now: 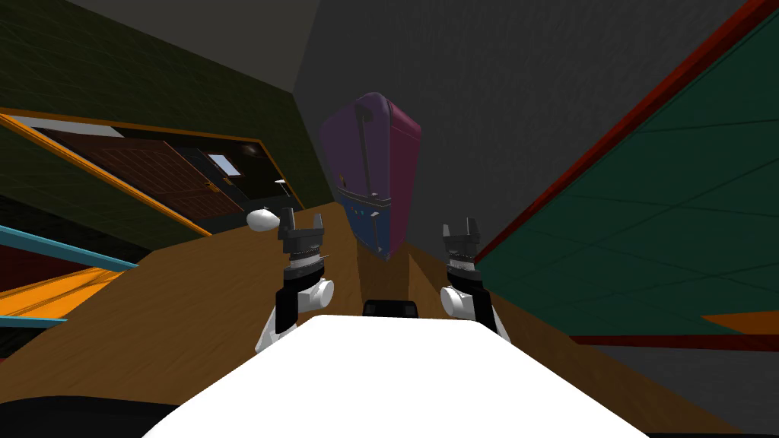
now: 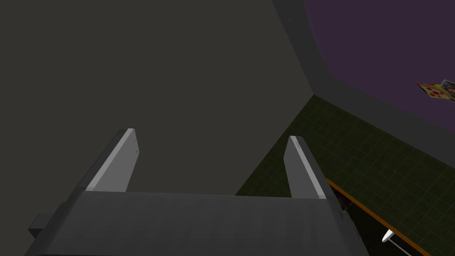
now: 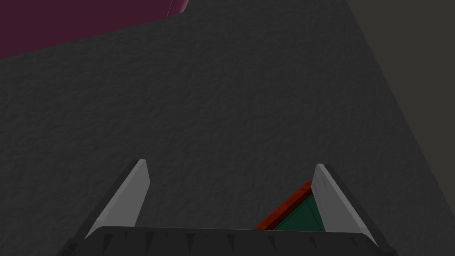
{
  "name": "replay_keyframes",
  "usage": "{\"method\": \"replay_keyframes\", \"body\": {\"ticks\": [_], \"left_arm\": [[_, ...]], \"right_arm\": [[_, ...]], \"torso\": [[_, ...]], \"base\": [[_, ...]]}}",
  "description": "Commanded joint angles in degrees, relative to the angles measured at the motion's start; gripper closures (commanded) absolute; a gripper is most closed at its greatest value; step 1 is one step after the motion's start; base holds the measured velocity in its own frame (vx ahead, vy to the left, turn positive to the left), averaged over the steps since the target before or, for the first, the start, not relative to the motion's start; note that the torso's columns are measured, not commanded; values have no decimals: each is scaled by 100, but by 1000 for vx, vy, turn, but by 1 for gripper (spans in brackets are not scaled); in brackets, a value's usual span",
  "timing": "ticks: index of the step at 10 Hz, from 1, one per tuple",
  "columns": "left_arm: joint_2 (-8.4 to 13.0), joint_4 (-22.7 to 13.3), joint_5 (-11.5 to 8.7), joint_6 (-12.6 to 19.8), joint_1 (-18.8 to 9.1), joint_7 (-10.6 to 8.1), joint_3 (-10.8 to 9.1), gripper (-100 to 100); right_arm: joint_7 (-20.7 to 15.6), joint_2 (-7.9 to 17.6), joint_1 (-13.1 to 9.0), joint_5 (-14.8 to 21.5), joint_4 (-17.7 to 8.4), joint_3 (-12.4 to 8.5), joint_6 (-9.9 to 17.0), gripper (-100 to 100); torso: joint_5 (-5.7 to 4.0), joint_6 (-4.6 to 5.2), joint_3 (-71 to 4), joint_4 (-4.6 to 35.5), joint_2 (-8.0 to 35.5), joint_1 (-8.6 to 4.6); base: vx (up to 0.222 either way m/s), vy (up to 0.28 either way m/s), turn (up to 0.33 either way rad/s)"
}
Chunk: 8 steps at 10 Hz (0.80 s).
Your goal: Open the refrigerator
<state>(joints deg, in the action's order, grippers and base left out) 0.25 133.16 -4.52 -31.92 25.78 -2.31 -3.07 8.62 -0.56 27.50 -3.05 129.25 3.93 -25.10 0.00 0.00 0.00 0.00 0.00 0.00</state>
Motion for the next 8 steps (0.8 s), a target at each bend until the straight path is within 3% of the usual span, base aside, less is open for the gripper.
{"method": "replay_keyframes", "body": {"ticks": [1, 8], "left_arm": [[0, 0, 0, 0, 0, 0, 0, 0], [0, 2, 0, 0, 0, 0, 0, 0]], "right_arm": [[0, 0, 0, 0, 0, 0, 0, 0], [0, 0, 0, 0, 2, 0, -1, 0]], "torso": [[0, 0, -467, 235, 232, 0], [0, 0, -6227, 3114, 3116, 0]], "base": [[0, 0, 0], [0, 0, 0]]}}
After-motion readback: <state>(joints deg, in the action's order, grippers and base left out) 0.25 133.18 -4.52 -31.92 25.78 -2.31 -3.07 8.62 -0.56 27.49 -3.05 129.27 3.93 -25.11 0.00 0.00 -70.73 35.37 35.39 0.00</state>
